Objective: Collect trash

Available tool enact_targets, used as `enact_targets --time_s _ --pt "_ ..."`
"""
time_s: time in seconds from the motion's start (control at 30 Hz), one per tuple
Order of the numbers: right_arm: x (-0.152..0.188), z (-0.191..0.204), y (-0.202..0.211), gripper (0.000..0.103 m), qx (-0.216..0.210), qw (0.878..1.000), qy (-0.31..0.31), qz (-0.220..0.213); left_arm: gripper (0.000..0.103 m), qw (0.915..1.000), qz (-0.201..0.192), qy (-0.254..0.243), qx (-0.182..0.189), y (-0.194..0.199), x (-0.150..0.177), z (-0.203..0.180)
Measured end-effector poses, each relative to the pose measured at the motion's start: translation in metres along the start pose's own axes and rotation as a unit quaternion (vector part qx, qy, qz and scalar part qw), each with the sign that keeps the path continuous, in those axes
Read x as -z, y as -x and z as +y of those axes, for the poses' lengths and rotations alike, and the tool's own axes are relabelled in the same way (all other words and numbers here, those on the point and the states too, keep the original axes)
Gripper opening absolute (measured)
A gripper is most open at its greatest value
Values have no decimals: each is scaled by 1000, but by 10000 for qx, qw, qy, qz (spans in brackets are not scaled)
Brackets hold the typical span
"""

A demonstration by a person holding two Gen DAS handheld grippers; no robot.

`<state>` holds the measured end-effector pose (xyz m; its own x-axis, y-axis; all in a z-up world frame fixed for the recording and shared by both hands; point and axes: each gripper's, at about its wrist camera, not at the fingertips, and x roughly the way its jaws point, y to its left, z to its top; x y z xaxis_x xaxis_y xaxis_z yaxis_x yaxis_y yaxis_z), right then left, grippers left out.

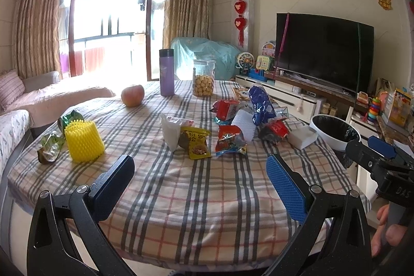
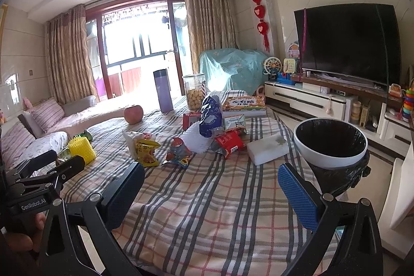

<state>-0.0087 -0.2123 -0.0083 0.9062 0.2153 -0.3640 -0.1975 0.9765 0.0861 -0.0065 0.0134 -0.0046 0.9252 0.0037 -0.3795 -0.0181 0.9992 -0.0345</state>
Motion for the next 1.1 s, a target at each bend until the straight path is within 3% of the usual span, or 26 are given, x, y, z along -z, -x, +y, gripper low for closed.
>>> enact_targets --time_s 0.77,1.1 --pt "1 -7 -11 103 3 9999 -105 127 103 9998 199 78 -37 -18 4 6" --pt "0 -25 -27 103 172 9991 -180 353 103 9988 466 21 141 -44 5 -2"
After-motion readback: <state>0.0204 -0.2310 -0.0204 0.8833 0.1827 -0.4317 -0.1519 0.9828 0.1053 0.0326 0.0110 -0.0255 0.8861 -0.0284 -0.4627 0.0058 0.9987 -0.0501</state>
